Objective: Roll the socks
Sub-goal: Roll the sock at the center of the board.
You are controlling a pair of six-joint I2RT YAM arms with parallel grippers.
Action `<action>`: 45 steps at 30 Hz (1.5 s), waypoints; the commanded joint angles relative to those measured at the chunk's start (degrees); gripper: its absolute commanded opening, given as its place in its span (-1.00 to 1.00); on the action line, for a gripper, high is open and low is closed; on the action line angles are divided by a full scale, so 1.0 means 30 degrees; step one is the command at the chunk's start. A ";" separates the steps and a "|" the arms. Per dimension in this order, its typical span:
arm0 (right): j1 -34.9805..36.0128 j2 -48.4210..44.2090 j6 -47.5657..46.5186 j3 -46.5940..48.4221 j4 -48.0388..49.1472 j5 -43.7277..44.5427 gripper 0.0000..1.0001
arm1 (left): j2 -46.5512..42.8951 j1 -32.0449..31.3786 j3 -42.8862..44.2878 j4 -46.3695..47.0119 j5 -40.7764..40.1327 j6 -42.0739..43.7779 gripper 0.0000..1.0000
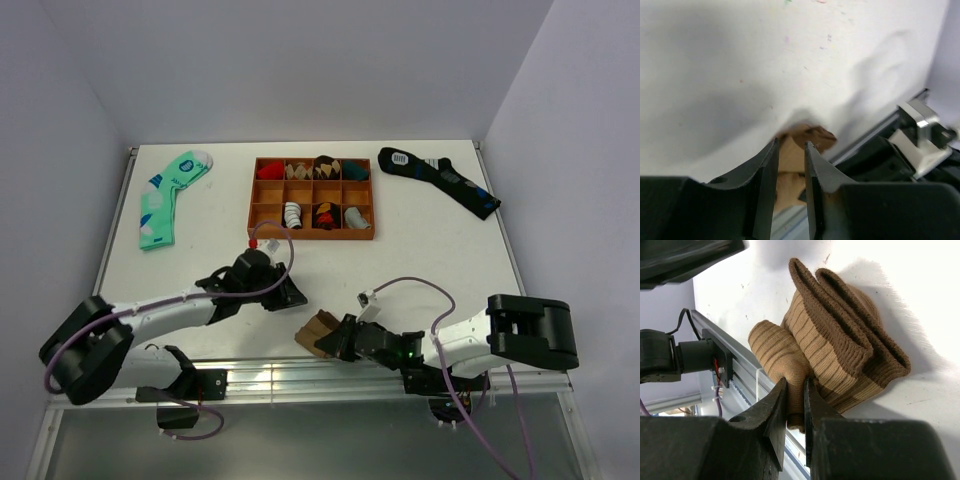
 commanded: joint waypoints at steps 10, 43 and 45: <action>-0.0011 0.1853 -0.0786 -0.0579 -0.4484 -0.1983 -0.92 | 0.3835 -0.1224 0.3450 -0.2015 -0.1095 0.4254 -0.07; -0.0245 0.2762 -0.1078 -0.1225 -0.2986 -0.2775 -0.92 | 0.3452 -0.1811 0.4271 -0.6208 0.0925 0.7916 0.08; -0.0274 0.2762 -0.1078 -0.1254 -0.2928 -0.2804 -0.92 | 0.4009 -0.1840 0.4447 -0.6296 0.0925 0.8092 0.08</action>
